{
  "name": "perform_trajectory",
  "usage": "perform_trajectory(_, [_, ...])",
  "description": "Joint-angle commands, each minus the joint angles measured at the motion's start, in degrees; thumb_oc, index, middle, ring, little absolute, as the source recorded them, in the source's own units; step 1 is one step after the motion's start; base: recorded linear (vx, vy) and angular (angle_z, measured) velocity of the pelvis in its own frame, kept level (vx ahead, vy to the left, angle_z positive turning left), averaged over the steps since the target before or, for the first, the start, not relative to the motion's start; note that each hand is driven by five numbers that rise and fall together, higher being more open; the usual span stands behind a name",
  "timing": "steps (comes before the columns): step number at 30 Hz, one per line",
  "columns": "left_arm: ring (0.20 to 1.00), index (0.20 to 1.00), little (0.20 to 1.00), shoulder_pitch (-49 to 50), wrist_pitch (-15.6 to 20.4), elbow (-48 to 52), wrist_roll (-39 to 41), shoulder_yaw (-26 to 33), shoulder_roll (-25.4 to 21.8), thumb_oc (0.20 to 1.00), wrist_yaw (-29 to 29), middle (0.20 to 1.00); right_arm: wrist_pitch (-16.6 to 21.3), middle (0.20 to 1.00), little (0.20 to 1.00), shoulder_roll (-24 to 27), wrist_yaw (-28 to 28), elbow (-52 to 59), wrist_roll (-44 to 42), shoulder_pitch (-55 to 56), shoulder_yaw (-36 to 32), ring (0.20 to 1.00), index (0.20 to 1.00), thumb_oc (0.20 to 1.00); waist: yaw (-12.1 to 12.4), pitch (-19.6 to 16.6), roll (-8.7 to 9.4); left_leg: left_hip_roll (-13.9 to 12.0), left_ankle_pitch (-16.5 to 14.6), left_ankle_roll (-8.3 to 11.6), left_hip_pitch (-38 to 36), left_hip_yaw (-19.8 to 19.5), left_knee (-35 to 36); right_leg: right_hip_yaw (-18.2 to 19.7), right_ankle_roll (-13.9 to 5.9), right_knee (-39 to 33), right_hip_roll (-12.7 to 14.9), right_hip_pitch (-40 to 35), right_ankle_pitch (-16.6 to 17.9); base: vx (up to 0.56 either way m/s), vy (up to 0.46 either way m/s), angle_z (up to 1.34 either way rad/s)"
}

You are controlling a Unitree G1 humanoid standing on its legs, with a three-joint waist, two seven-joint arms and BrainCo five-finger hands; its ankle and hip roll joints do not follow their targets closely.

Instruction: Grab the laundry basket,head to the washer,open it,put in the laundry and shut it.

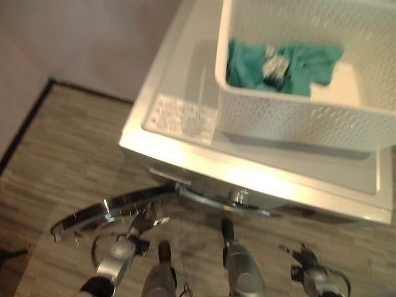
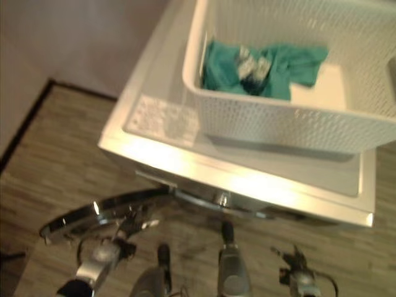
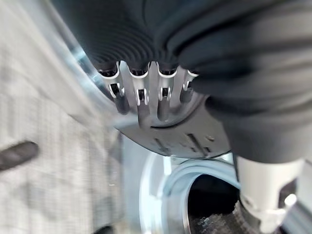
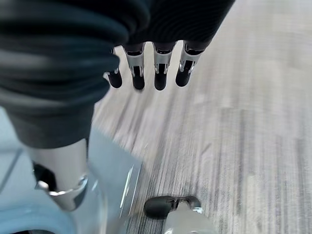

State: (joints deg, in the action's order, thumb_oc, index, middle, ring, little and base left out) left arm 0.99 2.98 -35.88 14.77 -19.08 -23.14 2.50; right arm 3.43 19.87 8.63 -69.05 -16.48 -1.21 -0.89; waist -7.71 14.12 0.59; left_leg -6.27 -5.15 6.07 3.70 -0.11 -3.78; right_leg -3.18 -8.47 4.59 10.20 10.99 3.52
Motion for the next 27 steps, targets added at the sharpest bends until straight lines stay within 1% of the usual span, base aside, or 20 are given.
perform_trajectory(1, [1.000,1.000,1.000,-0.9,0.8,0.8,1.4,1.3,1.4,1.000,-1.1,1.000,-0.9,1.000,1.000,2.1,-1.1,-1.5,-2.4,3.6,-1.3,1.000,1.000,1.000,-0.5,-1.9,0.73,-1.4,-1.3,-1.16,4.0,1.5,-3.8,-2.2,-1.70,-1.7,3.1,3.4,2.9,0.09,0.047,0.05])
perform_trajectory(2, [1.000,1.000,1.000,-0.2,0.7,-0.2,2.3,2.2,1.8,1.000,-1.6,1.000,-1.3,1.000,1.000,2.2,-1.4,-2.9,-2.3,4.3,-2.4,1.000,1.000,1.000,-0.5,-2.9,0.73,-1.3,-1.4,-1.37,2.9,1.5,-3.3,-2.2,-1.82,-2.0,3.0,2.6,2.9,0.17,0.089,-0.01])
perform_trajectory(3, [1.000,1.000,1.000,0.5,0.6,-1.2,1.4,2.7,2.3,1.000,-2.0,1.000,-1.6,1.000,1.000,2.7,-1.9,-5.7,-2.6,5.5,-4.6,1.000,1.000,1.000,-0.6,-4.5,0.75,-1.3,-1.6,-1.57,0.7,1.7,-1.9,-2.0,-2.06,-2.6,2.9,0.9,2.7,0.18,0.086,-0.10])
perform_trajectory(4, [1.000,1.000,1.000,0.8,0.5,-1.6,0.9,3.0,2.5,1.000,-2.2,1.000,-1.9,1.000,1.000,2.8,-2.2,-7.3,-2.8,6.2,-5.8,1.000,1.000,1.000,-0.7,-5.2,0.73,-1.4,-1.6,-1.63,-0.4,2.0,-1.1,-2.0,-2.26,-2.9,2.9,0.0,2.5,0.13,0.066,-0.11])
perform_trajectory(5, [1.000,1.000,1.000,0.8,0.5,-1.6,0.9,2.9,2.5,1.000,-2.2,1.000,-1.9,1.000,1.000,2.8,-2.2,-7.3,-2.8,6.2,-5.8,1.000,1.000,1.000,-0.6,-5.2,0.71,-1.4,-1.6,-1.63,-0.6,2.0,-1.0,-2.0,-2.27,-3.0,2.9,-0.1,2.5,0.12,0.069,-0.09])
perform_trajectory(6, [1.000,1.000,1.000,0.6,0.2,-2.7,0.8,3.4,3.4,1.000,-2.7,1.000,-2.5,1.000,1.000,3.4,-2.7,-9.6,-2.9,7.1,-7.7,1.000,1.000,1.000,-0.8,-6.6,0.72,-1.2,-1.6,-1.80,-2.4,2.1,0.3,-1.9,-2.53,-3.3,2.9,-1.2,2.4,0.08,0.045,-0.03])
perform_trajectory(7, [1.000,1.000,1.000,0.6,0.2,-2.7,0.8,3.3,3.5,1.000,-2.7,1.000,-2.4,1.000,1.000,3.4,-2.7,-9.7,-2.9,7.1,-7.8,1.000,1.000,1.000,-0.7,-6.5,0.70,-1.2,-1.6,-1.80,-2.7,2.2,0.5,-1.8,-2.54,-3.4,2.9,-1.4,2.4,0.10,0.069,-0.04])
perform_trajectory(9, [1.000,1.000,1.000,-0.1,-0.2,-4.5,0.6,3.7,4.6,1.000,-3.3,1.000,-3.6,1.000,1.000,4.5,-3.3,-13.6,-4.1,8.2,-11.2,1.000,1.000,1.000,-1.0,-8.4,0.63,-0.9,-1.4,-1.96,-5.0,2.8,2.9,-1.9,-3.02,-4.1,3.0,-2.8,2.4,0.09,0.062,-0.04])
perform_trajectory(11, [1.000,1.000,1.000,-0.2,-0.3,-4.6,0.6,4.0,4.7,1.000,-3.5,1.000,-3.9,1.000,1.000,5.0,-3.7,-14.9,-4.6,8.5,-12.6,1.000,1.000,1.000,-1.0,-8.9,0.64,-0.8,-1.3,-2.06,-5.7,2.9,3.6,-1.9,-3.23,-4.4,3.0,-3.2,2.5,0.06,0.039,-0.09])
perform_trajectory(15, [1.000,1.000,1.000,-0.7,-0.6,-5.2,0.8,4.4,5.7,1.000,-4.1,1.000,-3.9,1.000,1.000,8.9,-3.2,-16.2,-7.0,9.2,-17.8,1.000,1.000,1.000,-1.5,-10.6,0.70,-0.5,-1.2,-2.24,-7.3,3.5,5.1,-1.6,-3.93,-4.9,3.2,-3.9,2.9,0.04,0.046,-0.12])
perform_trajectory(16, [1.000,1.000,1.000,-0.6,-0.6,-5.6,1.3,5.0,6.0,1.000,-4.1,1.000,-3.1,1.000,1.000,11.6,-2.5,-13.7,-8.9,9.0,-20.4,1.000,1.000,1.000,-2.0,-11.0,0.86,-0.3,-1.6,-2.45,-7.9,4.0,5.2,-1.0,-4.20,-5.0,3.2,-4.0,3.0,0.03,0.049,-0.06])
perform_trajectory(17, [1.000,1.000,1.000,-0.7,-0.6,-5.6,1.3,5.0,6.0,1.000,-4.1,1.000,-3.1,1.000,1.000,11.7,-2.5,-13.6,-8.9,9.1,-20.5,1.000,1.000,1.000,-1.9,-11.0,0.81,-0.3,-1.6,-2.46,-8.0,4.1,5.2,-0.9,-4.21,-5.0,3.2,-4.0,3.0,0.02,0.055,-0.18])
perform_trajectory(18, [1.000,1.000,1.000,-0.3,-0.8,-6.5,2.1,5.8,6.4,1.000,-3.6,1.000,-1.5,1.000,1.000,15.1,-0.9,-7.9,-11.5,8.8,-23.5,1.000,1.000,1.000,-2.5,-11.4,1.01,-0.1,-1.8,-2.67,-8.3,4.4,5.1,-0.2,-4.36,-4.6,3.2,-3.7,3.1,-0.01,0.044,-0.24])
perform_trajectory(19, [1.000,1.000,1.000,0.0,-0.8,-7.5,2.5,6.2,6.9,1.000,-3.4,1.000,-0.4,1.000,1.000,16.6,0.9,-1.6,-10.7,9.1,-24.4,1.000,1.000,1.000,-2.8,-11.5,1.07,0.0,-2.0,-2.79,-8.6,4.8,5.1,0.2,-4.43,-4.4,3.1,-3.5,3.2,0.00,0.045,-0.25])
perform_trajectory(20, [1.000,1.000,1.000,-0.1,-0.8,-7.6,2.5,6.1,7.0,1.000,-3.4,1.000,-0.7,1.000,1.000,16.5,1.2,-1.0,-10.5,9.4,-24.6,1.000,1.000,1.000,-2.7,-11.5,0.99,0.0,-2.0,-2.80,-8.7,4.8,5.2,0.3,-4.45,-4.4,3.1,-3.5,3.1,-0.02,0.048,-0.15])
perform_trajectory(21, [1.000,1.000,1.000,0.4,-0.8,-10.4,2.0,7.5,8.3,1.000,-3.4,1.000,0.7,1.000,1.000,18.9,6.0,19.6,-3.7,11.8,-26.8,1.000,1.000,1.000,-3.3,-11.7,1.20,0.2,-2.0,-3.01,-9.4,5.6,5.2,1.1,-4.42,-4.0,3.1,-3.3,3.5,0.03,0.047,-0.18])
perform_trajectory(22, [1.000,1.000,1.000,0.4,-0.7,-11.5,1.5,7.5,8.8,1.000,-3.3,1.000,1.1,1.000,1.000,18.8,7.8,26.7,-1.0,12.4,-27.9,1.000,1.000,1.000,-3.4,-12.3,1.09,0.2,-2.6,-3.19,-9.9,5.7,5.5,1.2,-4.60,-4.1,3.1,-3.4,3.1,0.03,0.046,-0.27])
perform_trajectory(23, [1.000,1.000,1.000,0.4,-0.7,-11.5,1.5,7.5,8.8,1.000,-3.3,1.000,1.1,1.000,1.000,18.7,7.8,26.9,-1.0,12.5,-28.0,1.000,1.000,1.000,-3.3,-12.3,1.09,0.2,-2.6,-3.19,-9.9,5.7,5.6,1.2,-4.60,-4.1,3.1,-3.4,3.1,0.07,0.029,-0.37])
perform_trajectory(24, [1.000,1.000,1.000,0.1,-0.7,-13.1,1.1,7.0,9.5,1.000,-3.2,1.000,2.1,1.000,1.000,19.6,10.7,35.4,2.1,11.9,-30.2,1.000,1.000,1.000,-3.4,-12.8,1.17,0.2,-2.9,-3.40,-10.1,5.7,5.5,1.3,-4.52,-3.9,3.2,-3.8,2.8,0.03,0.016,-0.26])
perform_trajectory(27, [1.000,1.000,1.000,-0.6,-1.2,-14.1,0.8,7.0,9.8,1.000,-3.0,1.000,2.8,1.000,1.000,20.7,13.7,46.0,6.4,11.5,-33.5,1.000,1.000,1.000,-3.2,-13.5,1.34,0.2,-3.2,-3.54,-10.4,5.3,5.5,1.2,-4.33,-3.8,3.2,-4.2,2.3,0.04,0.006,-0.03])
